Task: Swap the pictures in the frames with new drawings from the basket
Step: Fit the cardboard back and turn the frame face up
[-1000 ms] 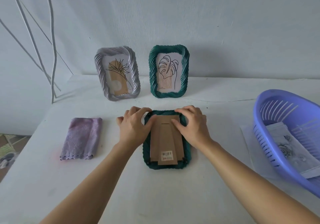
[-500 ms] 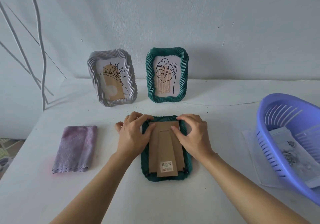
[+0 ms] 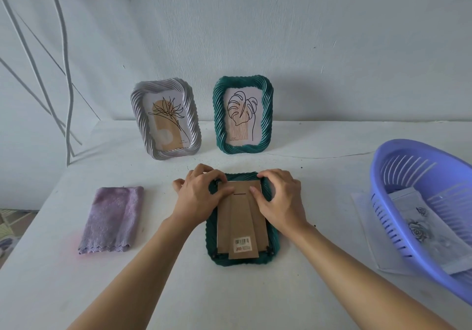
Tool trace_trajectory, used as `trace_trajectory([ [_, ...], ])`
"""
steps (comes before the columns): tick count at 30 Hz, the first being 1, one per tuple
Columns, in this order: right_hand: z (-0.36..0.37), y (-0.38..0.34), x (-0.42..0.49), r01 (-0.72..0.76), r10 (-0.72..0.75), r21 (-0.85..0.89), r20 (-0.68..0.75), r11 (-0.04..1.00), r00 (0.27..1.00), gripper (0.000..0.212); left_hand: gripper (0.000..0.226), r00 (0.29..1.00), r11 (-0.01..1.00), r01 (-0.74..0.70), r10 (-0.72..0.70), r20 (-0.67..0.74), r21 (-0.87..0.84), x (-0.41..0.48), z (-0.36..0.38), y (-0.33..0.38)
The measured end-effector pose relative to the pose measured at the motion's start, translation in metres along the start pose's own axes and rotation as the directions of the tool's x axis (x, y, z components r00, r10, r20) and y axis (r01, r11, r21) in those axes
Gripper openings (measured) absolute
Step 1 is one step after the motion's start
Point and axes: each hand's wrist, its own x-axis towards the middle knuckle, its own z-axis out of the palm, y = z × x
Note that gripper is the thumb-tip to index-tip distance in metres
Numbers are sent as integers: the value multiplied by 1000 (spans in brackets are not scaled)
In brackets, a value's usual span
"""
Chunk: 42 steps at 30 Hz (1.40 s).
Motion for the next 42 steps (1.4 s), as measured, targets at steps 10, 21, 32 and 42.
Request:
trace_trajectory([
  [10, 0, -1, -1, -1, 1, -6, -9, 1000, 1000, 29, 23, 993, 986, -120, 120, 1, 113, -2, -5, 4],
  [21, 3, 0, -1, 7, -9, -51, -38, 999, 999, 30, 10, 994, 996, -85, 86, -63, 22, 0, 2, 11],
  [32, 1, 2, 6, -19, 18, 16, 39, 1000, 999, 21, 13, 983, 997, -83, 81, -164, -4, -4, 13, 8],
  [42, 1, 6, 4, -24, 35, 194, -53, 981, 998, 30, 26, 942, 989, -80, 34, -333, -126, -11, 16, 1],
])
